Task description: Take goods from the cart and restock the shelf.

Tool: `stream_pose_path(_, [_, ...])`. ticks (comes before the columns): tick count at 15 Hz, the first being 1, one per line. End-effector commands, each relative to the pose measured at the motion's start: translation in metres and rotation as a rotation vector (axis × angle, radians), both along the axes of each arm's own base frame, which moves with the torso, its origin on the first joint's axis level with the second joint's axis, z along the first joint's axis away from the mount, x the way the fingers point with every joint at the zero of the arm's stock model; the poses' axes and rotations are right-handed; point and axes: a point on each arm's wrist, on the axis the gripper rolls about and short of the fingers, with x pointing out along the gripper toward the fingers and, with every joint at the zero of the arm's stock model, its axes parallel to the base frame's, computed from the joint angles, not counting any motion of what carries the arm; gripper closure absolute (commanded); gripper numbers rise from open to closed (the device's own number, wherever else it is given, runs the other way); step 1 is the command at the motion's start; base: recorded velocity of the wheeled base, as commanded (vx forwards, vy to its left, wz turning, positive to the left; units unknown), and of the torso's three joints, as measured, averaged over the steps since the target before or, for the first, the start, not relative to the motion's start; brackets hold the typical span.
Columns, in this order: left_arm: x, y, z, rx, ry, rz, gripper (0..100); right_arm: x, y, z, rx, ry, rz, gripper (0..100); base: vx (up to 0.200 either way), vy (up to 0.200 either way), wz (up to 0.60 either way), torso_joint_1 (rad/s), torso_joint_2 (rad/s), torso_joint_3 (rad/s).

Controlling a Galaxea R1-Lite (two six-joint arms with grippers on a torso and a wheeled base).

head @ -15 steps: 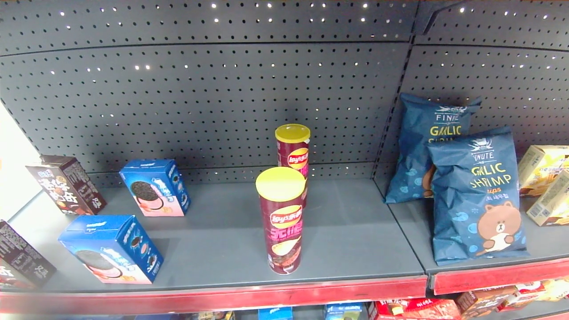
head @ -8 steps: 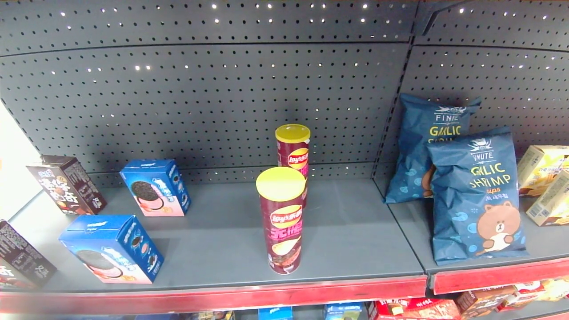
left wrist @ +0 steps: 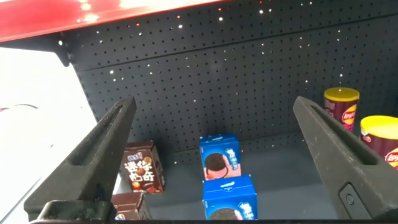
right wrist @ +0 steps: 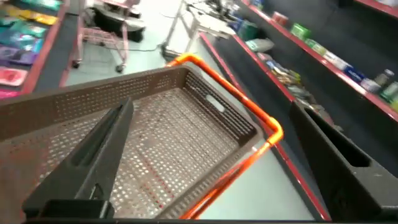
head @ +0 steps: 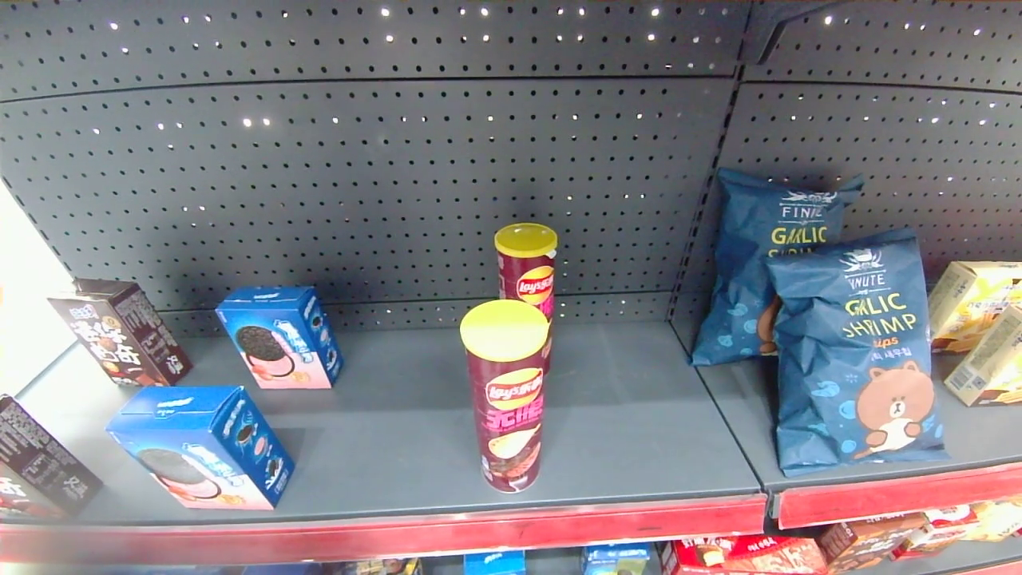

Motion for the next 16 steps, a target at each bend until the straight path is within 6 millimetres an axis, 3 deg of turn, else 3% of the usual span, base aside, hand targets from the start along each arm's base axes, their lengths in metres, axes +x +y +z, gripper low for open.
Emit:
stream_pose_path(1, [-0.002, 0.001, 0.000, -0.002, -0.006, -0.001, 0, -0.019, 0.007, -0.025, -0.021, -0.029, -0.030, 0, 0.000, 0.000, 0.00, 0.000, 0.00, 0.000])
stream_pose_path(5, [-0.005, 0.001, -0.008, 0.001, -0.003, -0.002, 0, -0.031, 0.012, -0.033, -0.091, -0.098, 0.303, 0, 0.000, 0.000, 0.00, 0.000, 0.00, 0.000])
stream_pose_path(7, [-0.002, 0.001, -0.013, 0.007, 0.013, -0.002, 0, -0.039, 0.013, -0.050, -0.118, -0.108, 0.638, 0, 0.000, 0.000, 0.00, 0.000, 0.00, 0.000])
stream_pose_path(8, [-0.002, 0.001, -0.013, 0.007, 0.013, -0.002, 0, -0.039, 0.013, -0.050, -0.116, -0.105, 0.646, 0, 0.000, 0.000, 0.00, 0.000, 0.00, 0.000])
stream_pose_path(9, [-0.002, 0.001, -0.014, 0.009, 0.013, 0.002, 0, -0.036, 0.014, -0.053, -0.109, -0.153, 0.819, 0, 0.000, 0.000, 0.00, 0.000, 0.00, 0.000])
stream_pose_path(12, [-0.006, 0.002, -0.014, 0.008, 0.000, 0.010, 0, -0.032, 0.013, -0.047, -0.117, -0.157, 1.041, 0, 0.000, 0.000, 0.00, 0.000, 0.00, 0.000])
stream_pose_path(13, [-0.007, 0.002, -0.015, 0.008, -0.003, 0.014, 0, -0.027, 0.010, -0.041, -0.099, -0.159, 1.207, 0, 0.000, 0.000, 0.00, 0.000, 0.00, 0.000])
stream_pose_path(16, [-0.012, 0.003, -0.019, 0.035, 0.019, 0.028, 0, -0.029, 0.008, -0.054, -0.071, -0.113, 1.277, 0, 0.000, 0.000, 0.00, 0.000, 0.00, 0.000])
